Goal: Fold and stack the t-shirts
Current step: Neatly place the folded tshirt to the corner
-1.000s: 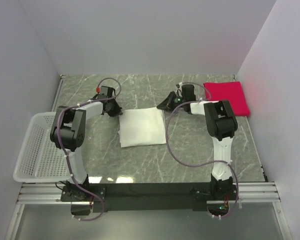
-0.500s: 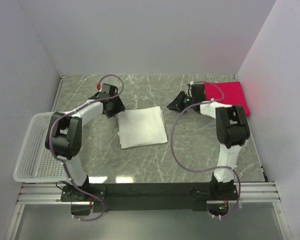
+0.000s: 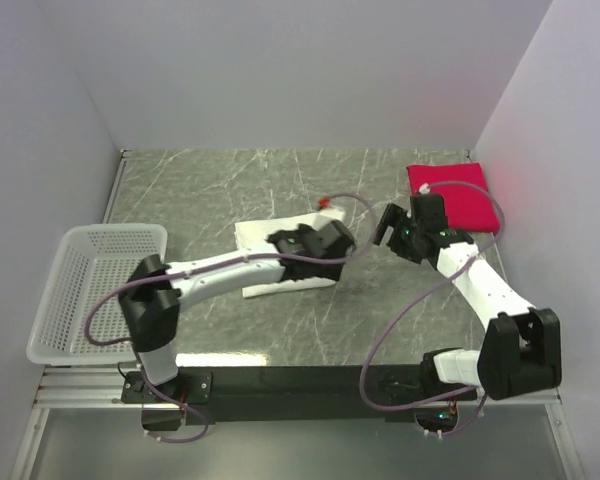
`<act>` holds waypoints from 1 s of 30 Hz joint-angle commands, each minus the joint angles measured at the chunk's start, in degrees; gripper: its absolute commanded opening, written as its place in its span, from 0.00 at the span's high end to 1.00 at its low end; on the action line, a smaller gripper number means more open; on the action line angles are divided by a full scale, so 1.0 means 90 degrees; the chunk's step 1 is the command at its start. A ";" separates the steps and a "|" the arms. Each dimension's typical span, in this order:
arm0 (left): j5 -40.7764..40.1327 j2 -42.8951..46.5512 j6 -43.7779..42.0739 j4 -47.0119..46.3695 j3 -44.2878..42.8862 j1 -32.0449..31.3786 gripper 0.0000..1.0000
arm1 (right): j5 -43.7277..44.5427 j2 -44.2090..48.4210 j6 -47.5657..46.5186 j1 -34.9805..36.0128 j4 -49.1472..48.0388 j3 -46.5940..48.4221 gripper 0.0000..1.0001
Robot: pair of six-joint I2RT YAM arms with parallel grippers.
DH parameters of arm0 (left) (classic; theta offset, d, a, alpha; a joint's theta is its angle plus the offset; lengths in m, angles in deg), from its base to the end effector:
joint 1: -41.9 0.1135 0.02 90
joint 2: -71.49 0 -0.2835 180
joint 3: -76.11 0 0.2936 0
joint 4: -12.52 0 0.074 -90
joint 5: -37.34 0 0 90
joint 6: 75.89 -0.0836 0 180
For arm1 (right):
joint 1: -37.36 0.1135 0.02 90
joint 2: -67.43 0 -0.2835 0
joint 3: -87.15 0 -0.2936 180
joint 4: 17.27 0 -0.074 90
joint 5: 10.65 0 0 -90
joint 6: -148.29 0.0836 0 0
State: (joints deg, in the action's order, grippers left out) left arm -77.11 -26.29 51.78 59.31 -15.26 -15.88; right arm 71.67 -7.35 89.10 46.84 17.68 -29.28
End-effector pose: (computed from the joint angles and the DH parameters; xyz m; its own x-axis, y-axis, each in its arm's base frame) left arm 0.2639 -0.3538 0.2414 -0.7278 0.1114 -0.6767 0.2441 0.9642 -0.1037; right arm 0.3357 0.0674 0.2168 -0.7414 0.3908 -0.5455 0.1458 0.8873 0.4376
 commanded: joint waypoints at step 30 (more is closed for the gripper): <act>-0.0556 -0.2915 -0.0826 -0.0422 -0.1082 -0.0709 0.55 | -0.1177 0.1347 0.0259 -0.1434 -0.0736 -0.2441 0.06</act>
State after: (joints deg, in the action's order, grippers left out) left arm -82.53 -51.91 43.69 56.47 -26.99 -23.27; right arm 64.61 4.56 92.79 34.20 15.39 -50.46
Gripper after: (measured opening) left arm 0.461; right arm 0.948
